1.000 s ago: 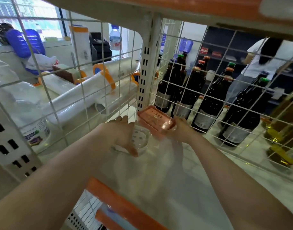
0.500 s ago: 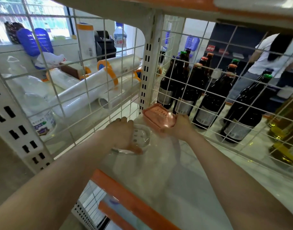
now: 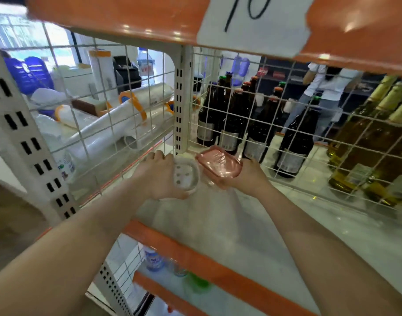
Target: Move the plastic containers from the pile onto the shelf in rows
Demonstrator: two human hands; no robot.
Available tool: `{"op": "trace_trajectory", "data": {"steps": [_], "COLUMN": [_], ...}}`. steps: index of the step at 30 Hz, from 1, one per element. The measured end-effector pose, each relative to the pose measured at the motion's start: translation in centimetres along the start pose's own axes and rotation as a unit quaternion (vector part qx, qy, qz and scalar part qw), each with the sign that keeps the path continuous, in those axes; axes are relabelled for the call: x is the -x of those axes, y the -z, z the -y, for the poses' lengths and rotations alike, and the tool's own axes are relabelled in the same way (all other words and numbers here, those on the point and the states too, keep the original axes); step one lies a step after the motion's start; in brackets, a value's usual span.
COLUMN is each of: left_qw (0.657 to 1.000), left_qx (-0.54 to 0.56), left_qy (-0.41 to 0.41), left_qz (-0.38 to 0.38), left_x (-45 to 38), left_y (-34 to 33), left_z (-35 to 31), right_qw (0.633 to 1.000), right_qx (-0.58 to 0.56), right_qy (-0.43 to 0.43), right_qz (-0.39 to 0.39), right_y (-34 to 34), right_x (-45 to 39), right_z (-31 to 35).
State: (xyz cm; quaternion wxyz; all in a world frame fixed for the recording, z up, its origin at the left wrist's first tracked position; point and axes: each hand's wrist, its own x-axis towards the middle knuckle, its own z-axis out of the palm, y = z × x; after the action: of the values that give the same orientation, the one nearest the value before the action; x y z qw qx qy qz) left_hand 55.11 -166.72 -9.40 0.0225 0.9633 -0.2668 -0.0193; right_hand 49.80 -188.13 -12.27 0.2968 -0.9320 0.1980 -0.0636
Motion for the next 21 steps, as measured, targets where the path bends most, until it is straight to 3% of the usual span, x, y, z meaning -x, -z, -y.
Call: {"op": "trace_trajectory", "data": {"steps": [6, 21], "left_qw": [1.0, 0.996], "left_qx": [0.006, 0.01], "left_qy": [-0.022, -0.089], "left_qz": [-0.002, 0.02], "left_x": [3.6, 14.1], "left_y": [1.0, -0.5], "left_z": [-0.7, -7.7], "right_qw": [0.999, 0.975], "right_qx": [-0.017, -0.003], "right_qy": [-0.01, -0.173], "right_qz": [-0.044, -0.141], "right_y": [1.4, 4.2], "right_x": [5.9, 26.3], "right_z": [-0.5, -4.7]}}
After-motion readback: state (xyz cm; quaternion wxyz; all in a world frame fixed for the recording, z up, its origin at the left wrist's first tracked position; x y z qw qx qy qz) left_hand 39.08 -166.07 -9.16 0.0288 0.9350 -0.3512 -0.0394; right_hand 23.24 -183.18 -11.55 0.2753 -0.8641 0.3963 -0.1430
